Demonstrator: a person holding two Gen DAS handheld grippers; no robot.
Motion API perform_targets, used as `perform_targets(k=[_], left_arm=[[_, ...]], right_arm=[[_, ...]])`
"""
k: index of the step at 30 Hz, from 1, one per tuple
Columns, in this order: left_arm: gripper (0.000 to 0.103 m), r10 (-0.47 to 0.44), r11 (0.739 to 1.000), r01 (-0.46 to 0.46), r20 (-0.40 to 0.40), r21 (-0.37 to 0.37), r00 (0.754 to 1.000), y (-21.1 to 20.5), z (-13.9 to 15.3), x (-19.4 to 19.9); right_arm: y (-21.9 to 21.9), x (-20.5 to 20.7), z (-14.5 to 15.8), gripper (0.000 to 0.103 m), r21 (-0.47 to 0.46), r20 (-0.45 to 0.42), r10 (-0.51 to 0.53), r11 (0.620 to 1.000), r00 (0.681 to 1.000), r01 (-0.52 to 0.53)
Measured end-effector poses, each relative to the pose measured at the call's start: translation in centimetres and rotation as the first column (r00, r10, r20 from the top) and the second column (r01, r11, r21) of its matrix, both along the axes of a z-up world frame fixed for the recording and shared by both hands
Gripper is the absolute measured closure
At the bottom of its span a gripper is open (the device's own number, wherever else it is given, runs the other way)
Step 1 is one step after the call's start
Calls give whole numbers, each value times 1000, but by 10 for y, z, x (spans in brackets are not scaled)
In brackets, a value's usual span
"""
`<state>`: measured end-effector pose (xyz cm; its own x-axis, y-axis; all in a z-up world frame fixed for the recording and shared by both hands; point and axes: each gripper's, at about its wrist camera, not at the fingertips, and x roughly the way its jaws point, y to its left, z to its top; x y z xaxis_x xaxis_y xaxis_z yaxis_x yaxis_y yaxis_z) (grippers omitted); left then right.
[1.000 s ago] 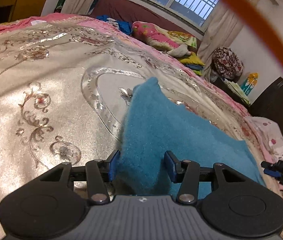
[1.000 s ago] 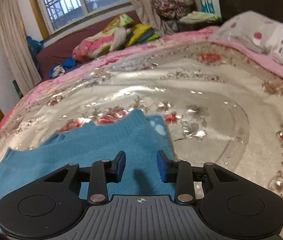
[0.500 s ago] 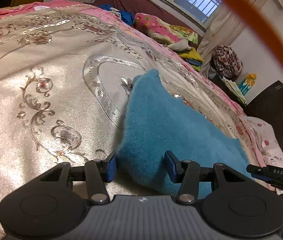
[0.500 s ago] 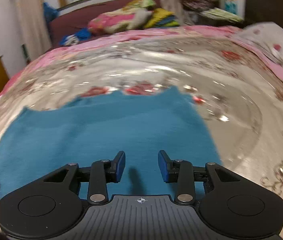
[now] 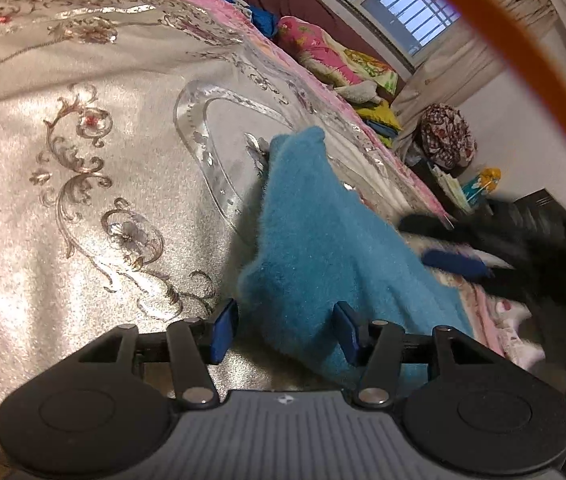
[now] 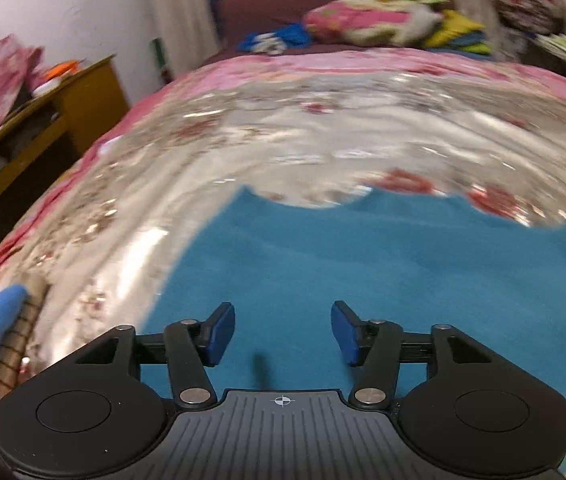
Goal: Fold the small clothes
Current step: 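Grasp the sweater end with the right gripper and lift it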
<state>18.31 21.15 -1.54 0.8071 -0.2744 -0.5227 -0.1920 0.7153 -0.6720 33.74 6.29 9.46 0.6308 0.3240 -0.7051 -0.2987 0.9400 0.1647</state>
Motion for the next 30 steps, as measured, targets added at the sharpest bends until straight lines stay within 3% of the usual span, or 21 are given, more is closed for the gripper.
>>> perform_targets(k=[6,13,22,26,28,30], left_arm=[[46,-7,999,8,14,-38,1000,7,-3,-3],[45,-28,1000,28,33,3,999,3,-2,-2],[45,-42,998,40,48,39,998,-3,-1,-2],[44,-49,997,45,56,62,997,-8,0,-2],[43,-51,996,46,63,71,997,-8,1,-3],[40,-54,996,49,73,78,996,-7,1,-4]], right_arm=[[64,36,-8,43,-62,-41,27,998,999,-29],[107,73,-22,37,-169,-98,17,985,995,-33],[146,103,-59,35,-458,-118,19,886,993,-71],[154,112,-71,30,-525,-115,30,846,993,-86],[155,112,-71,34,-533,-118,35,841,992,-93],[153,110,-69,49,-546,-111,52,831,992,-105]])
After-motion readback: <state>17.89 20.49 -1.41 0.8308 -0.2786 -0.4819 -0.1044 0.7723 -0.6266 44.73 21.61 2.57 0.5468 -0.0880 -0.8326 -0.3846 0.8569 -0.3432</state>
